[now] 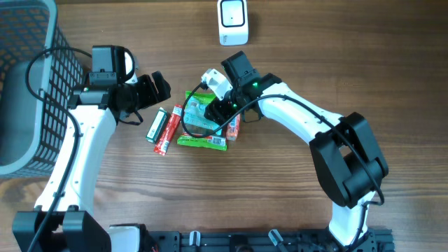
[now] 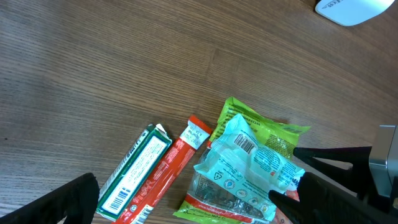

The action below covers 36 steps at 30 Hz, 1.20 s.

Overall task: Scan the item barcode
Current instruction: 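Reach the right gripper over the pile and grasp the clear snack bag, then lift the mint wipe pack with the right gripper and set it right of pile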

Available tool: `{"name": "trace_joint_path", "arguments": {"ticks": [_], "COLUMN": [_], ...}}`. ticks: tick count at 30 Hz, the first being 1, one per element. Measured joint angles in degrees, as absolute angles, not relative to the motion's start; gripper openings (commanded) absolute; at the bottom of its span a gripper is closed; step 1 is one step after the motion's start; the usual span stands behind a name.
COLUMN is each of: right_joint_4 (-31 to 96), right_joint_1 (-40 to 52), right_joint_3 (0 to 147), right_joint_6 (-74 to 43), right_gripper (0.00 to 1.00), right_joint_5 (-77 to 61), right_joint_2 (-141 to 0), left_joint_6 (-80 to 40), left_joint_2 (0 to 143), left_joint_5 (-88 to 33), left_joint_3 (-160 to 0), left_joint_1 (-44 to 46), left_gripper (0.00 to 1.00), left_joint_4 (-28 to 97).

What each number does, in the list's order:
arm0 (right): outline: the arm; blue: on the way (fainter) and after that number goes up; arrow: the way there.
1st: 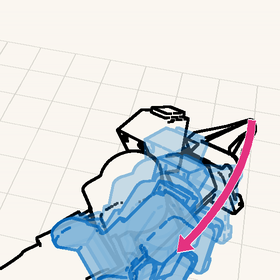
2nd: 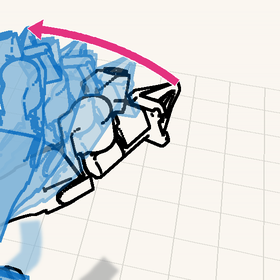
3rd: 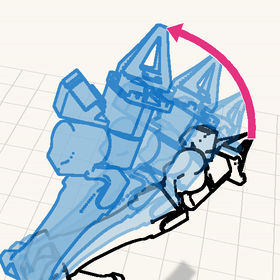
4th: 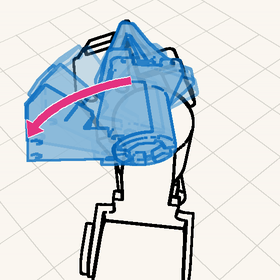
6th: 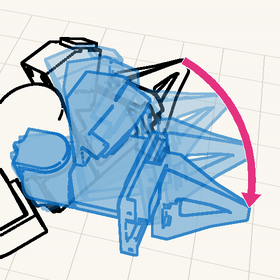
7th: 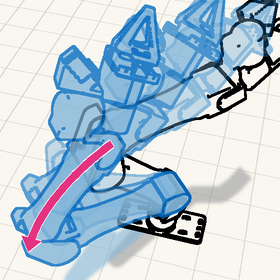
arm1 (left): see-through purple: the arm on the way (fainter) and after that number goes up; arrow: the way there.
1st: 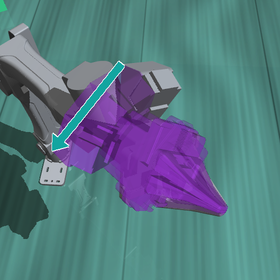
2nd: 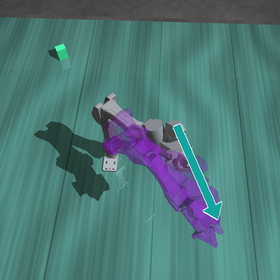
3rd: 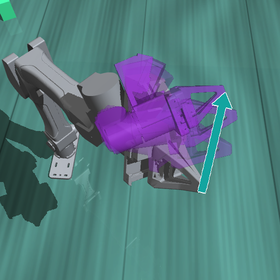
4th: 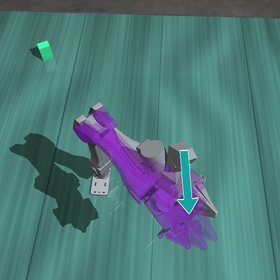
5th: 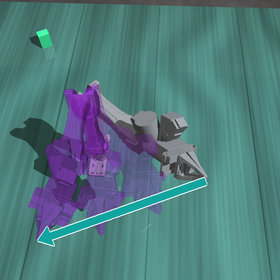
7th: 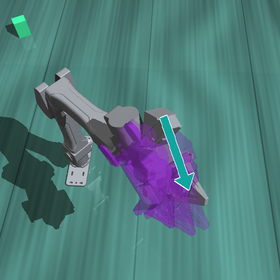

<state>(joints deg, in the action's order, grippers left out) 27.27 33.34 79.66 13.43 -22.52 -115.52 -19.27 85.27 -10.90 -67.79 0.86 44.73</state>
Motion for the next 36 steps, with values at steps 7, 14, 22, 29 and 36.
{"name": "trace_joint_path", "arguments": {"ticks": [7,14,22,29,36], "right_joint_4": [27.8,25.5,25.4,25.6,25.6], "right_joint_1": [33.3,33.3,33.3,33.3,33.3], "right_joint_3": [79.7,77.3,76.6,76.6,76.6], "right_joint_6": [13.5,13.7,13.3,13.2,12.9], "right_gripper": [0.73,0.75,0.55,0.37,0.04], "right_joint_5": [-22.5,-21.0,-20.9,-20.9,-20.8], "right_joint_2": [-115.5,-115.6,-115.7,-115.7,-115.7], "left_joint_6": [-19.3,-19.3,-19.3,-19.3,-19.3], "left_joint_2": [85.3,85.3,85.3,85.3,85.3], "left_joint_5": [-10.9,-10.9,-10.9,-10.9,-10.9], "left_joint_3": [-67.8,-67.8,-67.8,-67.8,-67.8], "left_joint_1": [0.9,0.9,0.9,0.9,0.9], "left_gripper": [1.00,1.00,1.00,1.00,1.00], "left_joint_4": [44.7,44.7,44.7,44.7,44.7]}}
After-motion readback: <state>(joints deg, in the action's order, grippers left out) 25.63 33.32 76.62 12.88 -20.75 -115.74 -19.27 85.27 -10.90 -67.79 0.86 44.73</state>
